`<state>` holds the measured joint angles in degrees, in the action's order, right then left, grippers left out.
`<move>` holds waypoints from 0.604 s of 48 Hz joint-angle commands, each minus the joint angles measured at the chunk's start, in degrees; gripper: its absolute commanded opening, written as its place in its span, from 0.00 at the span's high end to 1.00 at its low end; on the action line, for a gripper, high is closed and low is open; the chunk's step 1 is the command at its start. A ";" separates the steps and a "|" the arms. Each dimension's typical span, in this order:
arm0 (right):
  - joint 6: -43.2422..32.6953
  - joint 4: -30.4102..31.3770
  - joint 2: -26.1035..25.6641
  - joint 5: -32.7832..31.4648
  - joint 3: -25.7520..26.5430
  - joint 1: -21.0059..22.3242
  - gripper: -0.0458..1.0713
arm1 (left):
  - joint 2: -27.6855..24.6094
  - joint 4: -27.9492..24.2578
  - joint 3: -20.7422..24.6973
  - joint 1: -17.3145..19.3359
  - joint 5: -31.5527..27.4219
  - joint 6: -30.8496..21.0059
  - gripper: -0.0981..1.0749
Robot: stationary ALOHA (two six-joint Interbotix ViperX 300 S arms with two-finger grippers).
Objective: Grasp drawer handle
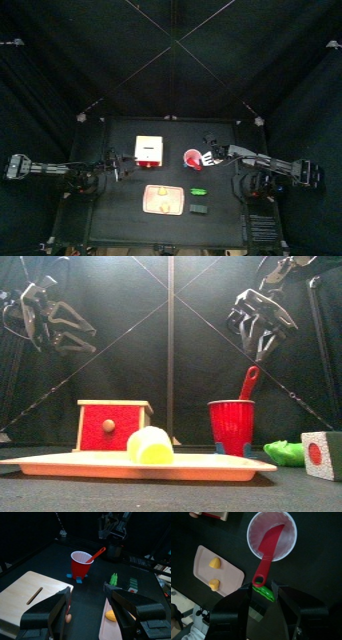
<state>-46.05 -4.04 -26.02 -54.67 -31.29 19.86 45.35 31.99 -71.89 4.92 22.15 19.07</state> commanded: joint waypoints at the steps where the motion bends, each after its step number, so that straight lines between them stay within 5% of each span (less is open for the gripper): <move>1: 0.00 1.05 -0.88 2.99 0.53 -0.26 0.28 | -0.09 -0.09 0.79 0.44 0.18 0.00 0.15; 8: 0.00 2.29 -0.88 10.46 -0.26 -2.29 0.28 | -0.09 -0.09 0.79 0.79 0.18 0.00 0.15; 18: -0.18 7.29 -0.97 34.19 -4.04 -8.53 0.28 | -0.09 -0.18 0.62 1.14 0.35 0.00 0.15; 29: -0.18 15.82 -0.88 53.17 -9.14 -9.14 0.31 | -0.35 0.88 0.26 1.14 0.62 -0.26 0.18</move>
<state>-46.23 8.88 -26.02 -8.09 -40.17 10.55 45.26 32.17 -72.42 5.98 22.24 18.90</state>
